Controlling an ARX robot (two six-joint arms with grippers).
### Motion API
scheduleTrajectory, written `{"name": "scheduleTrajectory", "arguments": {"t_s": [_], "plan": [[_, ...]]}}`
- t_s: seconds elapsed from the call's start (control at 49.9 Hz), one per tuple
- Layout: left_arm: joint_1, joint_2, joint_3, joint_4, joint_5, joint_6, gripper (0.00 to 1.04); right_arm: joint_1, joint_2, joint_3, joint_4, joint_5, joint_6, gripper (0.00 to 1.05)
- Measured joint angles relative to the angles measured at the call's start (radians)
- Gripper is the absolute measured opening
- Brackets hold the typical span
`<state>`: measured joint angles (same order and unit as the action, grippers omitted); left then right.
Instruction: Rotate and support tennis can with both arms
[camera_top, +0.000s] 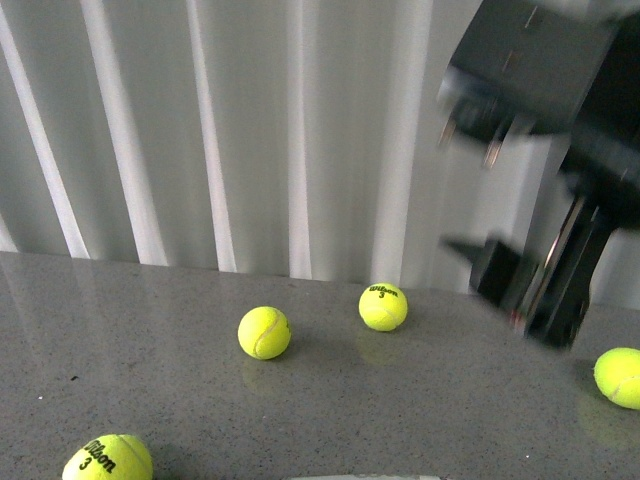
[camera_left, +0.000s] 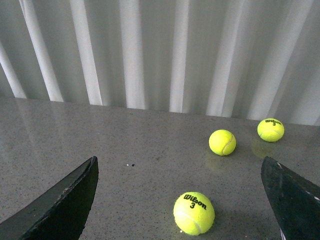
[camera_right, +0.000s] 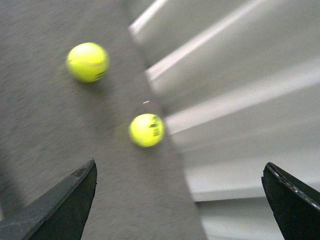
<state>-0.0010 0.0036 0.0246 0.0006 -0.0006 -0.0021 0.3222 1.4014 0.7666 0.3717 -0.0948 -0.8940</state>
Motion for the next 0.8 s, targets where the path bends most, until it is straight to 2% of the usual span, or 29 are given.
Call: {"name": "scheduleTrajectory", "arguments": {"t_s": [0.12, 0.24, 0.32, 0.38, 0.42, 0.501, 0.521, 0.561, 0.641, 0.801], "plan": [[0.0, 0.0, 0.0, 0.0, 0.0, 0.0, 0.98, -0.077, -0.143, 0.026, 0.145, 0.104, 0.134, 0.98], [0.0, 0.0, 0.0, 0.0, 0.0, 0.0, 0.98, -0.152, -0.271, -0.023, 0.394, 0.28, 0.225, 0.98], [0.0, 0.0, 0.0, 0.0, 0.0, 0.0, 0.98, -0.174, -0.35, -0.095, 0.539, 0.317, 0.246, 0.98], [0.0, 0.0, 0.0, 0.0, 0.0, 0.0, 0.98, -0.191, -0.417, -0.148, 0.562, 0.318, 0.287, 0.98], [0.0, 0.0, 0.0, 0.0, 0.0, 0.0, 0.98, -0.209, -0.465, -0.158, 0.476, 0.279, 0.357, 0.95], [0.0, 0.0, 0.0, 0.0, 0.0, 0.0, 0.98, -0.285, -0.597, -0.166, 0.068, 0.118, 0.592, 0.79], [0.0, 0.0, 0.0, 0.0, 0.0, 0.0, 0.98, -0.299, -0.634, -0.198, -0.021, 0.104, 0.662, 0.74], [0.0, 0.0, 0.0, 0.0, 0.0, 0.0, 0.98, -0.313, -0.681, -0.267, -0.101, 0.099, 0.741, 0.65], [0.0, 0.0, 0.0, 0.0, 0.0, 0.0, 0.98, -0.32, -0.718, -0.361, -0.101, 0.1, 0.827, 0.49], [0.0, 0.0, 0.0, 0.0, 0.0, 0.0, 0.98, -0.321, -0.79, -0.473, -0.064, 0.096, 0.871, 0.19]]}}
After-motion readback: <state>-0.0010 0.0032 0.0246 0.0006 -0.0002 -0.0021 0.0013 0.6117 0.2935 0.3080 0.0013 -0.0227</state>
